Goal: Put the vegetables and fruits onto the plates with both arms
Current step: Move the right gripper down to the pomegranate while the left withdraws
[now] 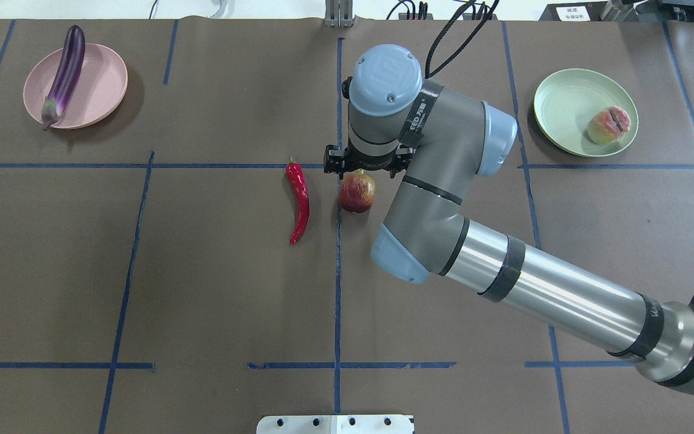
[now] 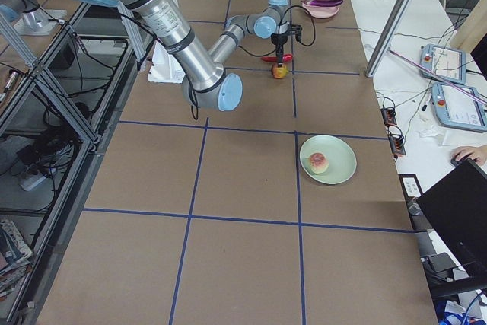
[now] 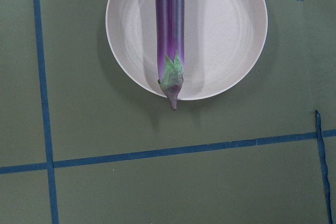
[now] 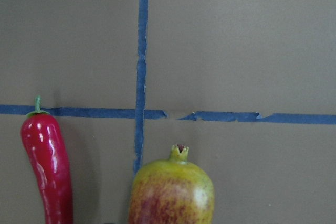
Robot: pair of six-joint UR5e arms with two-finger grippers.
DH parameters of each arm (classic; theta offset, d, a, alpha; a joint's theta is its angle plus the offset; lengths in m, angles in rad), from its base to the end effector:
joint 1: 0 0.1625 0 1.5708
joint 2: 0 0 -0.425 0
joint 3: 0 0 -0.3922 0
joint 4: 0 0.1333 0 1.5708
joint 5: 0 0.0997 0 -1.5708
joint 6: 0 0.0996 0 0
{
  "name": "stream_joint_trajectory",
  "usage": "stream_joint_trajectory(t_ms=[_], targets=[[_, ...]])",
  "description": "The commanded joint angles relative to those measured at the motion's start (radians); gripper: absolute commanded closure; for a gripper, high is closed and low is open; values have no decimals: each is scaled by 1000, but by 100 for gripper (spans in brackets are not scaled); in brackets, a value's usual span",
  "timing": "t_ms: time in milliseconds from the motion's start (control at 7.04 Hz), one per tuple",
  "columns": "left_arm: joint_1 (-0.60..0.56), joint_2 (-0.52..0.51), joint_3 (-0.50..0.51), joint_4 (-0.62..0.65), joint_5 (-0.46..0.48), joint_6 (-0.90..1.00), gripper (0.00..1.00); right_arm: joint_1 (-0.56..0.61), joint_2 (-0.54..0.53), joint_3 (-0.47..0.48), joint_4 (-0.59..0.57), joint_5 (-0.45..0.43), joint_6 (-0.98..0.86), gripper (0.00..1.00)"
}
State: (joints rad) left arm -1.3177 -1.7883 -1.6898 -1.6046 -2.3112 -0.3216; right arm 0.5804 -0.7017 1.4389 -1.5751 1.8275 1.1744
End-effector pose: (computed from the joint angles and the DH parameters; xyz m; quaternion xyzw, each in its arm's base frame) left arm 0.0816 -0.5795 0.4804 0.0638 0.3897 0.0352 0.9181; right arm -0.5709 -0.5035 0.1781 0.0612 -0.3699 0.0394 0.9262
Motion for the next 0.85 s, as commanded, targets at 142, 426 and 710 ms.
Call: stream_joint_trajectory(t_ms=[142, 426, 710], targets=[[0, 1, -1, 0, -1, -1, 0, -42, 8, -72, 1, -57, -7, 0], [2, 1, -1, 0, 1, -1, 0, -43, 37, -141, 45, -73, -9, 0], [3, 1, 1, 0, 1, -2, 0, -47, 51, -186, 78, -74, -9, 0]])
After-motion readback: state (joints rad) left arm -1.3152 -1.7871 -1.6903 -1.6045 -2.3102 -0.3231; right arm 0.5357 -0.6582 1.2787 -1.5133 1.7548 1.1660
